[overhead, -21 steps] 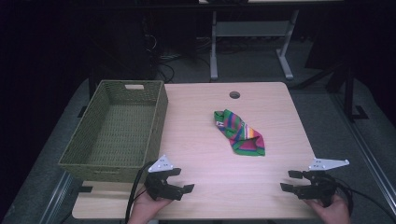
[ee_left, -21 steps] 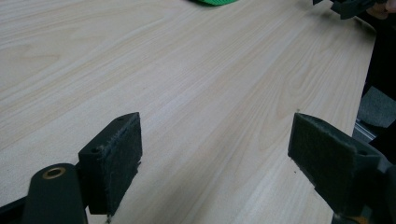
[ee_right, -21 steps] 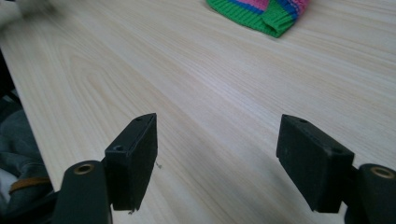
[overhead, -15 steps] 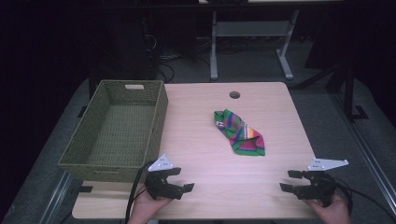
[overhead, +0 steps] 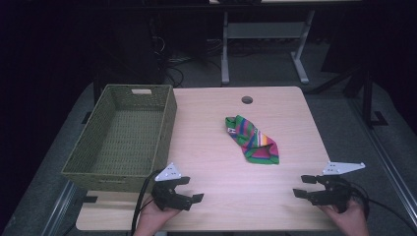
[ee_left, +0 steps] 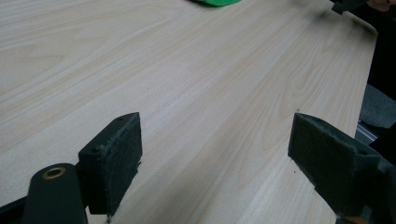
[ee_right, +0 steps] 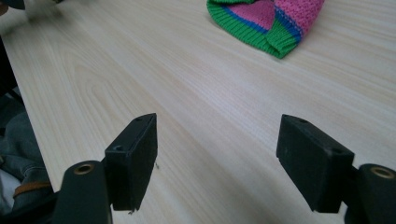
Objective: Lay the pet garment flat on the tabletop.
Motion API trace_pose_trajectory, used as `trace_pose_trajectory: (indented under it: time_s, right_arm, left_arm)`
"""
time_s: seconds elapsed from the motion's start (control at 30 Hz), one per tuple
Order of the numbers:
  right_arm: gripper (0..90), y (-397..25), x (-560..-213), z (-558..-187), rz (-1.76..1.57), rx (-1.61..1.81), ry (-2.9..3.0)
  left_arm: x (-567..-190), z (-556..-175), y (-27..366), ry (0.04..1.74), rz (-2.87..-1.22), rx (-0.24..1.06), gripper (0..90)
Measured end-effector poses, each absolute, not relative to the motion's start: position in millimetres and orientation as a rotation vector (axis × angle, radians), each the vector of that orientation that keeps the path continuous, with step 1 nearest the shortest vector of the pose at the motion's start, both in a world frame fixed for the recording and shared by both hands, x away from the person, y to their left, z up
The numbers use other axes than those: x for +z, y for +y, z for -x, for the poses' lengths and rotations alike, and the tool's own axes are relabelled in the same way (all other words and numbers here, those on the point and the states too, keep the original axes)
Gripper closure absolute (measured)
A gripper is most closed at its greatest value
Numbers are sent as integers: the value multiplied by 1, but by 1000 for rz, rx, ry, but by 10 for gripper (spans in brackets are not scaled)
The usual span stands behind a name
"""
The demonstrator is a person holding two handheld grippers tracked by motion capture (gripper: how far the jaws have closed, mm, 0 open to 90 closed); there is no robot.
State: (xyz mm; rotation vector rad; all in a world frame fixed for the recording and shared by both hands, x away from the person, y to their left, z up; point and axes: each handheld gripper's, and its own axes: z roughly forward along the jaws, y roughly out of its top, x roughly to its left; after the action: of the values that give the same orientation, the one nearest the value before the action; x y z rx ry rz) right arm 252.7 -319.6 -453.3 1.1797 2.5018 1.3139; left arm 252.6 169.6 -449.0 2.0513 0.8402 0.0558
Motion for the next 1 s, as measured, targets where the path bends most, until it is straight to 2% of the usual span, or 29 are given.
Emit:
trace_pose_trajectory:
  time_s: [1.0]
  right_arm:
    - [263, -292, -426, -300, -1133, 1257, 2599]
  left_arm:
    - [-448, -254, 171, 851, -2022, 44, 171]
